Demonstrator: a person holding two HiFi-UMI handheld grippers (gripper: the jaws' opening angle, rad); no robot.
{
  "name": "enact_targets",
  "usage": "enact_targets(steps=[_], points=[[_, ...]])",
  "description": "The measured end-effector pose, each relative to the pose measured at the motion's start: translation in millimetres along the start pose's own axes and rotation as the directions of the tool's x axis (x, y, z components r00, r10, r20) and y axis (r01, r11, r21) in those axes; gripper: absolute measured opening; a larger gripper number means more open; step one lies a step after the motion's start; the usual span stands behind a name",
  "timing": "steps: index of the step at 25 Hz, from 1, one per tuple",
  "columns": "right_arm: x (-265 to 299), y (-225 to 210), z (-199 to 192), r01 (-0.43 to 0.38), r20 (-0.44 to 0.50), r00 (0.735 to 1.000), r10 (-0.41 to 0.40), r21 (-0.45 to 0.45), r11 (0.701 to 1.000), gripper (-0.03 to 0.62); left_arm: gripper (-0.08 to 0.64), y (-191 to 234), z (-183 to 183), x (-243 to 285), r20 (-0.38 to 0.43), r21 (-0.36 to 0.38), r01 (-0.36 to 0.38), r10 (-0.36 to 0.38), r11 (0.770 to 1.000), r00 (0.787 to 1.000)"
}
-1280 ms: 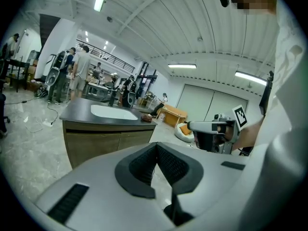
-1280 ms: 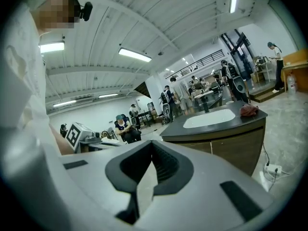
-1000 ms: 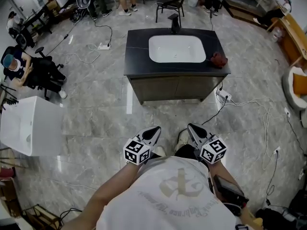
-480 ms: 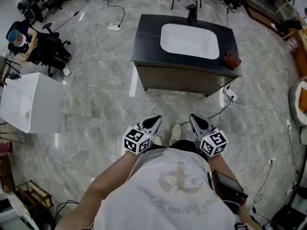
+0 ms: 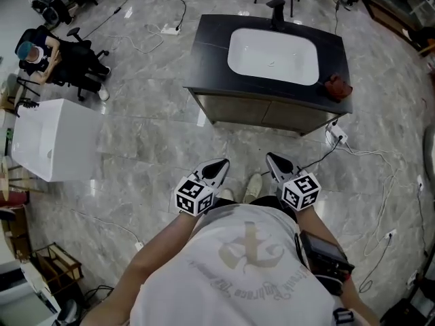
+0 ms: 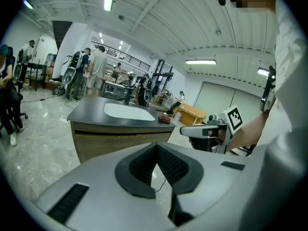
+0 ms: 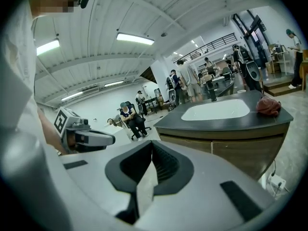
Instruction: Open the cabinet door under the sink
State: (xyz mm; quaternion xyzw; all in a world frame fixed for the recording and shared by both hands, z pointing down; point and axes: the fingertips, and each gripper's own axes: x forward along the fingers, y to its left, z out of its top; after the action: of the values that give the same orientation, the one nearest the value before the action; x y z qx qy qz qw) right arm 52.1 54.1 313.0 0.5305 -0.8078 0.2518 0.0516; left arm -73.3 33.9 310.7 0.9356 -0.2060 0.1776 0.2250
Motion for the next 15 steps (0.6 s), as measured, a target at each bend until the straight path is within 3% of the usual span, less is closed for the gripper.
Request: enact_targets(steps=[8,15], points=[[3,-59,-14,0.015,-0.056,0.998,-0.017,-0.042,0.999,0.014,0.009,-12,10,51,-0.051,0.014,-0.012,0.012,1.000,0.999],[11,-100,-34,0.021,-0.130,0.991,-0.037,-0.125,0.992,0.014,0.009,-26,-4,85,-0.074,-0.011,-0.009,0.008,1.000,0.997]])
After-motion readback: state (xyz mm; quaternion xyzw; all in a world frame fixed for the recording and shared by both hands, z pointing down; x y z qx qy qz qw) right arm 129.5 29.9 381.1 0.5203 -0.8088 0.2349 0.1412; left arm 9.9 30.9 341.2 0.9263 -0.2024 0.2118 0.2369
